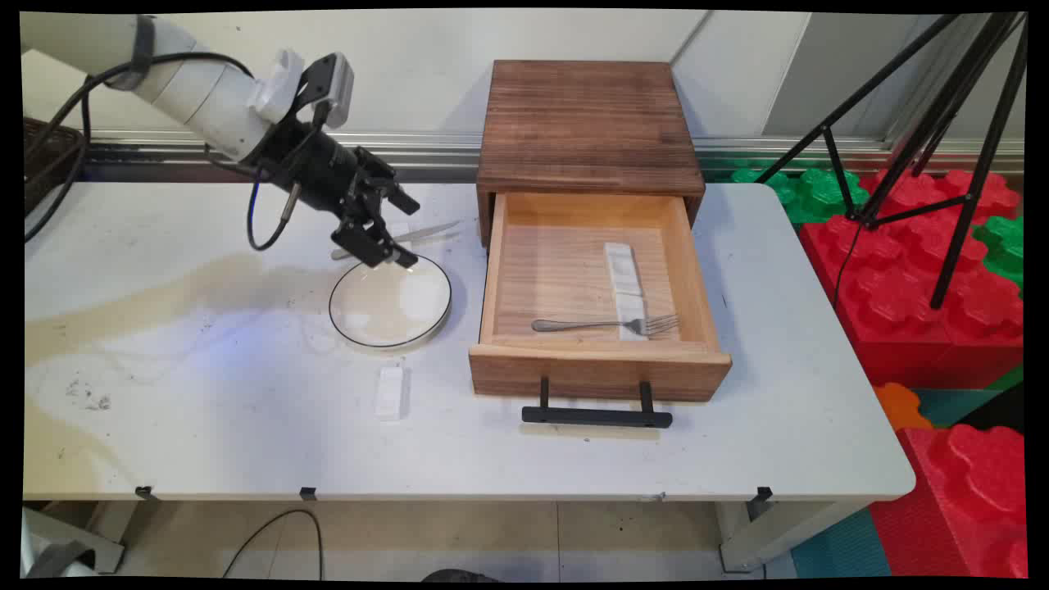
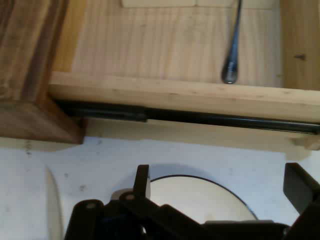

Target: Pick up the knife from the left of the white plate, then place the picked object into the drawer

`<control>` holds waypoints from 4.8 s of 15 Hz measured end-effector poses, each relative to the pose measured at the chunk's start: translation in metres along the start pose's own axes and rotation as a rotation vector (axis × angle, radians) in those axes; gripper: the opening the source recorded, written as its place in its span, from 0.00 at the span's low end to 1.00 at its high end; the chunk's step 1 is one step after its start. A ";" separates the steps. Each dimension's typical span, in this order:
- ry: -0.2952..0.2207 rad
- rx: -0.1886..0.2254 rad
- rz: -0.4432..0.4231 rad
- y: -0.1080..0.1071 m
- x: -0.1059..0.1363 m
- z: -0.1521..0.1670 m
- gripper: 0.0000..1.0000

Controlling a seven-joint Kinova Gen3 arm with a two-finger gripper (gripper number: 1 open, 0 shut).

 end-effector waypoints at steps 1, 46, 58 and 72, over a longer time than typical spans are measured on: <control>-0.001 0.005 -0.003 -0.005 0.001 0.000 1.00; -0.239 0.039 -0.164 -0.160 -0.113 0.076 1.00; -0.244 0.018 -0.138 -0.162 -0.121 0.085 0.00; -0.202 0.061 -0.202 -0.158 -0.121 0.056 0.00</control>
